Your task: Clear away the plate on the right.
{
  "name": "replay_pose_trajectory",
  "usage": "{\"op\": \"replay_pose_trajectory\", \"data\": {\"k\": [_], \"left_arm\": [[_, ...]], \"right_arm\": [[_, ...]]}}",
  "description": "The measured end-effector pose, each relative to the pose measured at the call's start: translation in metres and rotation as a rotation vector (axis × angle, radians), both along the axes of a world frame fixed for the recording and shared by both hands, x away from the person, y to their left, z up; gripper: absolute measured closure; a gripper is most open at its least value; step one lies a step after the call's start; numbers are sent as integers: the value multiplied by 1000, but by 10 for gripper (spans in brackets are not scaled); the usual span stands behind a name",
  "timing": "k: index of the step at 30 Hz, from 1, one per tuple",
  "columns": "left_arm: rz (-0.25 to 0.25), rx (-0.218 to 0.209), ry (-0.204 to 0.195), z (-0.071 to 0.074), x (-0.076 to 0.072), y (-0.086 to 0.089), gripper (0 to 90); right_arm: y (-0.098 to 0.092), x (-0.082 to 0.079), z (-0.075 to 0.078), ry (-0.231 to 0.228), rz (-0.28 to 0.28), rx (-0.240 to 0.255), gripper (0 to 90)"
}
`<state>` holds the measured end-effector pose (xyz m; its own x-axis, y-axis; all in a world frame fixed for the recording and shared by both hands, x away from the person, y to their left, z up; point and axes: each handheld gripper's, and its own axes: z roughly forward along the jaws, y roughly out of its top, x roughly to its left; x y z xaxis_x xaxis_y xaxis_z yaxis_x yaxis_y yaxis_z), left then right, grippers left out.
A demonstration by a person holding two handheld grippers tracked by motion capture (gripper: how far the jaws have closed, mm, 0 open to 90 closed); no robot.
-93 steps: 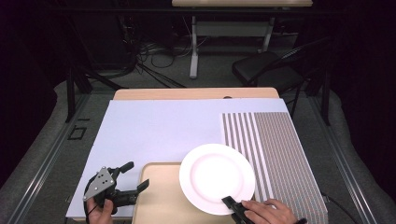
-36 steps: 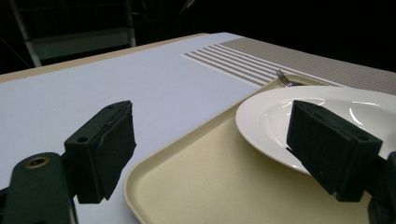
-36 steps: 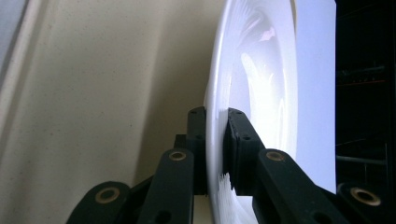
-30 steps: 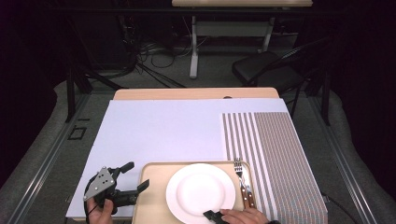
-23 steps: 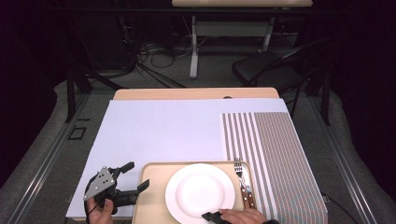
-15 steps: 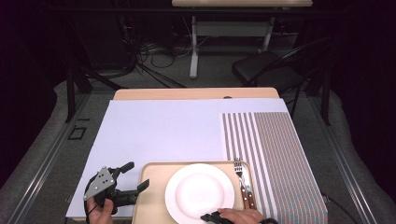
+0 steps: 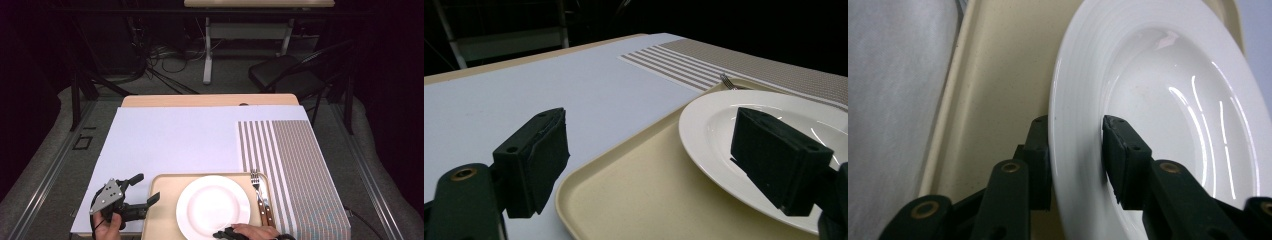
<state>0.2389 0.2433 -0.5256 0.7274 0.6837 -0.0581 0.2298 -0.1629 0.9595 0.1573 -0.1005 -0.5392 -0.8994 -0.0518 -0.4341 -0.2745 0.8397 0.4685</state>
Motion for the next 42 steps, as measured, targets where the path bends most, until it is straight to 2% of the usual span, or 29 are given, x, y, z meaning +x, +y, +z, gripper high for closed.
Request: {"op": "replay_pose_trajectory", "data": {"k": [4,7,10,11,13,17,20,21,22,28,31,35,37,42], "left_arm": [[-1,0,0,0,0,0,157],[-1,0,0,0,0,0,157],[-4,-2,0,0,0,0,157],[0,1,0,0,0,0,157],[-3,-2,0,0,1,0,157],[-1,-2,3,0,1,0,157],[1,0,7,0,1,0,157],[1,0,8,-1,1,0,157],[4,4,10,0,1,0,157],[8,0,14,-1,2,0,157],[7,0,11,-1,2,0,157],[9,0,15,-1,2,1,157],[7,-2,15,-1,2,1,157],[6,-3,14,-2,2,1,157]], "right_arm": [[1,1,-3,17,7,-11,619],[1,3,-1,74,-19,10,604],[0,5,4,132,-17,63,589],[-1,5,6,131,-10,73,586],[-2,5,7,147,-30,81,569],[-2,6,7,148,-17,90,530],[-4,6,9,166,-18,120,503],[-5,6,11,182,-35,125,492],[-6,8,12,186,-22,137,482],[-13,14,17,232,-42,214,447],[-16,16,20,242,-48,245,442],[-20,21,22,230,-74,291,433],[-22,23,23,219,-67,327,433],[-27,27,25,234,-122,348,399]]}}
